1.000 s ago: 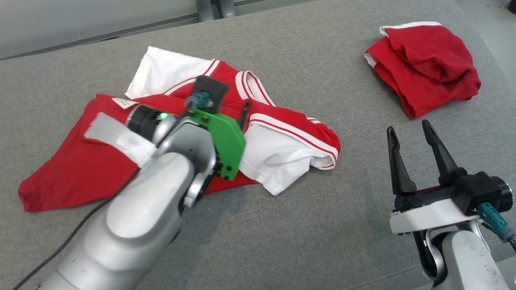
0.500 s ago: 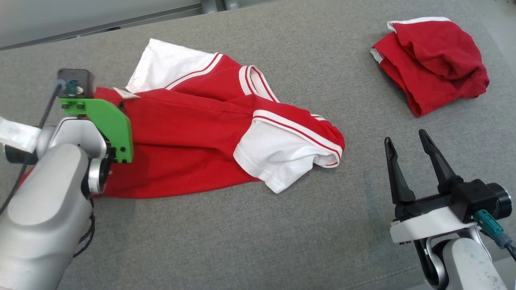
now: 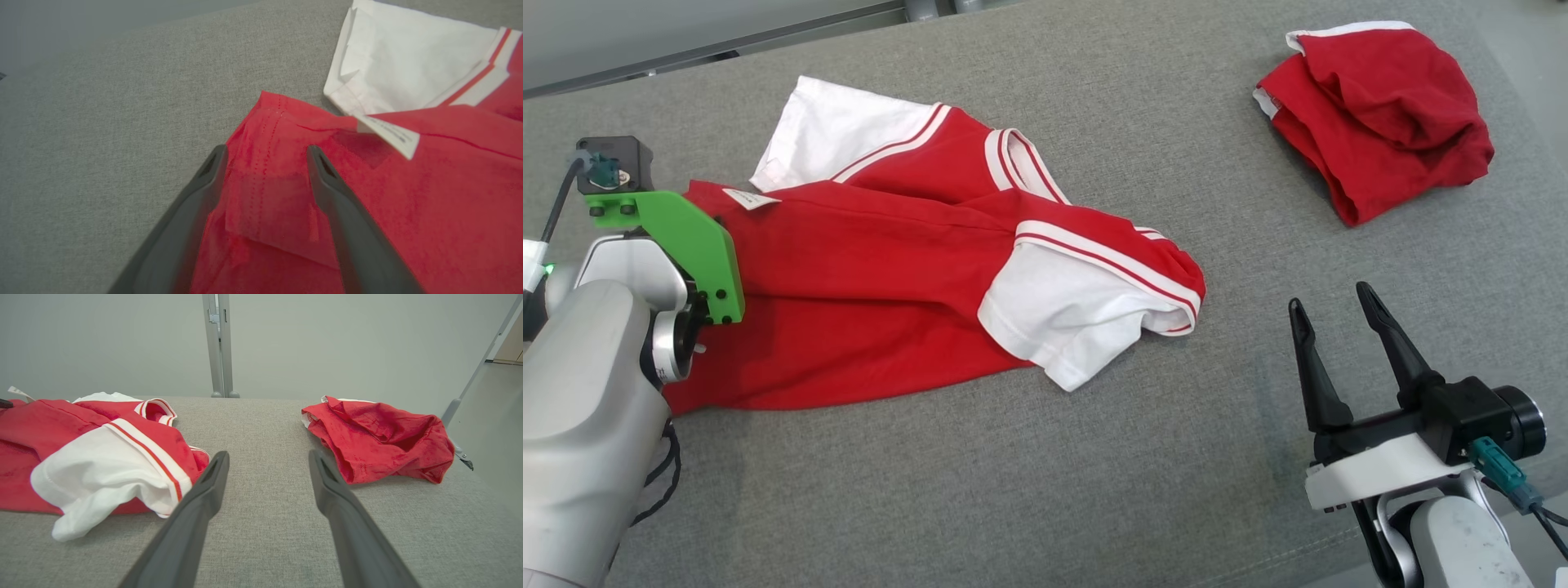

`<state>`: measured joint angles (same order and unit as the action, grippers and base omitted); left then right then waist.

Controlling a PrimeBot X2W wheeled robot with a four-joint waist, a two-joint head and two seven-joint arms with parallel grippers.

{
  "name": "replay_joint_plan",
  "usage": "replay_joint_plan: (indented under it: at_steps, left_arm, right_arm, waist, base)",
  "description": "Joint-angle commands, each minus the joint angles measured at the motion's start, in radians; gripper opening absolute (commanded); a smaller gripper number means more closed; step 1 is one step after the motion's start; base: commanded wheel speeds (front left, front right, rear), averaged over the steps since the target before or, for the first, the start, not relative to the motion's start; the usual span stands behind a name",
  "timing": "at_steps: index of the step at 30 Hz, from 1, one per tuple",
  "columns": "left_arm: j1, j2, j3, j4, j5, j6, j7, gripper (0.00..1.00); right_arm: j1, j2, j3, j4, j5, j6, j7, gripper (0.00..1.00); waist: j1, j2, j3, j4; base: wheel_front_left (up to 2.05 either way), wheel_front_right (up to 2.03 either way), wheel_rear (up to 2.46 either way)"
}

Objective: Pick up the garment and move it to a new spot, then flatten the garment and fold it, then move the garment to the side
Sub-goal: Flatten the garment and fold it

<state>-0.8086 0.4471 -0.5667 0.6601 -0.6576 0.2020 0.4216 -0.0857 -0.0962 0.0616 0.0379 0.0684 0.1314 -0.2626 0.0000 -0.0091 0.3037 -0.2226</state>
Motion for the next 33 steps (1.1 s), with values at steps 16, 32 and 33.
replay_joint_plan:
  at_steps: [16, 32, 33]
  left_arm:
    - [-0.008, -0.028, 0.001, 0.059, -0.044, -0.047, -0.024, 0.0]
    - [0.22, -0.012, 0.05, -0.337, -0.078, -0.012, -0.233, 0.0]
    - [0.262, -0.006, 0.052, -0.382, -0.083, 0.002, -0.239, 0.0]
  right_arm:
    - [0.002, 0.003, -0.025, 0.003, 0.003, -0.001, -0.002, 1.0]
    - [0.075, -0.003, -0.073, -0.005, -0.011, -0.001, -0.002, 1.0]
    - [0.083, -0.007, -0.075, -0.006, -0.011, -0.001, -0.002, 1.0]
  waist:
    - [0.0, 0.0091, -0.009, 0.01]
    - [0.0, 0.0091, -0.077, 0.138]
    - [0.0, 0.0091, -0.083, 0.153]
  base:
    - [0.0, 0.0, 0.0]
    - [0.0, 0.0, 0.0]
    - [0.0, 0.0, 0.0]
